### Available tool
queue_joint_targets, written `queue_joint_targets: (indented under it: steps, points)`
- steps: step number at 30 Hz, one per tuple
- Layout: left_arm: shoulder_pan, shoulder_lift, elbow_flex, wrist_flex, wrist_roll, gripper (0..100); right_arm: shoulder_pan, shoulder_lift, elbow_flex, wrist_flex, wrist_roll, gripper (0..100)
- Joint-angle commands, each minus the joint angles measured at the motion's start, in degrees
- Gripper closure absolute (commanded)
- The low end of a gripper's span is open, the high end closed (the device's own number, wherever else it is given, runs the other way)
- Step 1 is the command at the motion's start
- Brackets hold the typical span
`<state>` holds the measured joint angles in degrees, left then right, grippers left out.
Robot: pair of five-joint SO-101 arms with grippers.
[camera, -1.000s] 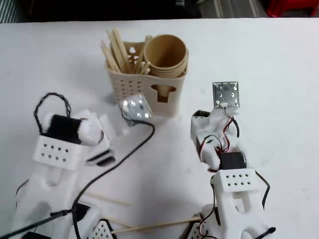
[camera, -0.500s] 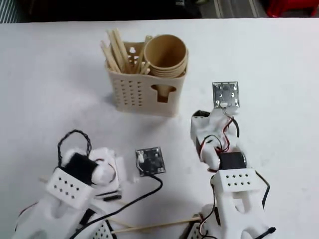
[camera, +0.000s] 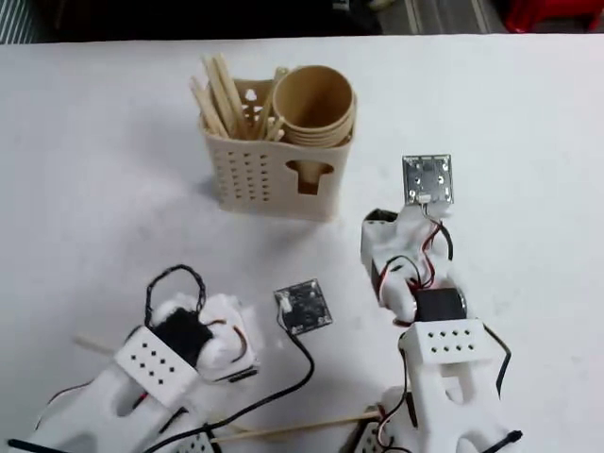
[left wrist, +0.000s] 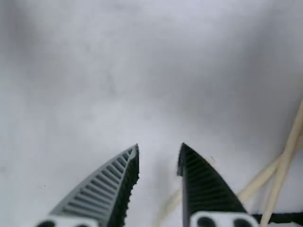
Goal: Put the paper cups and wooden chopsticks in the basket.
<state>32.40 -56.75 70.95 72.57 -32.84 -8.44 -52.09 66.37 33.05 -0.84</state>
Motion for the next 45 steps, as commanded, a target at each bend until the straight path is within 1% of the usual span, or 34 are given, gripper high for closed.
queue_joint_targets:
  steps: [1, 4, 7, 11, 13, 16, 24, 30, 32, 34, 35, 38, 42, 45]
  points:
    - [0.04, 1.54, 0.00, 0.09, -5.98, 93, 0.22, -1.36, -0.79, -0.92, 0.00, 97.7]
    - [-2.95, 1.54, -0.18, 1.41, -11.87, 90, 0.22, -1.36, -0.79, -0.92, 0.00, 97.7]
    - [-6.37, 1.63, -1.23, 3.25, -15.21, 85, 0.22, -1.36, -0.79, -0.92, 0.00, 97.7]
    - [-9.80, 1.71, -5.54, 8.88, -19.60, 82, 0.13, -1.36, -0.79, -0.92, 0.00, 97.7]
    - [-10.68, 2.95, -7.03, 10.37, -20.57, 82, 0.13, -1.36, -0.79, -0.92, 0.00, 97.7]
    - [-10.77, 8.40, -8.00, 10.02, -21.19, 82, 0.13, -1.36, -0.79, -0.92, 0.00, 97.7]
    - [-10.42, 26.77, -9.93, 4.22, -21.27, 82, 0.13, -1.27, -0.70, -0.92, 0.00, 97.7]
    - [-6.02, 31.96, -9.49, 2.73, -21.10, 82, 0.13, -1.27, -0.70, -0.92, 0.00, 97.7]
    - [-5.41, 33.19, -9.05, 0.00, -20.75, 82, 0.13, -1.27, -0.70, -0.92, 0.00, 97.7]
    - [-5.23, 34.33, -6.59, -5.36, -20.40, 82, 0.13, -1.27, -0.70, -0.92, 0.00, 97.7]
    - [-5.14, 34.51, -5.89, -7.12, -18.90, 83, 0.13, -1.27, -0.70, -0.92, 0.00, 97.7]
    - [-4.18, 35.03, -5.71, -9.05, -14.07, 86, 0.13, -1.27, -0.70, -0.92, 0.00, 97.7]
    - [-2.95, 35.03, -5.27, -9.67, -13.45, 91, 0.13, -1.27, -0.70, -0.92, 0.00, 97.7]
    - [-3.12, 35.03, -5.54, -9.93, -13.10, 98, 0.13, -1.27, -0.70, -0.92, 0.00, 97.7]
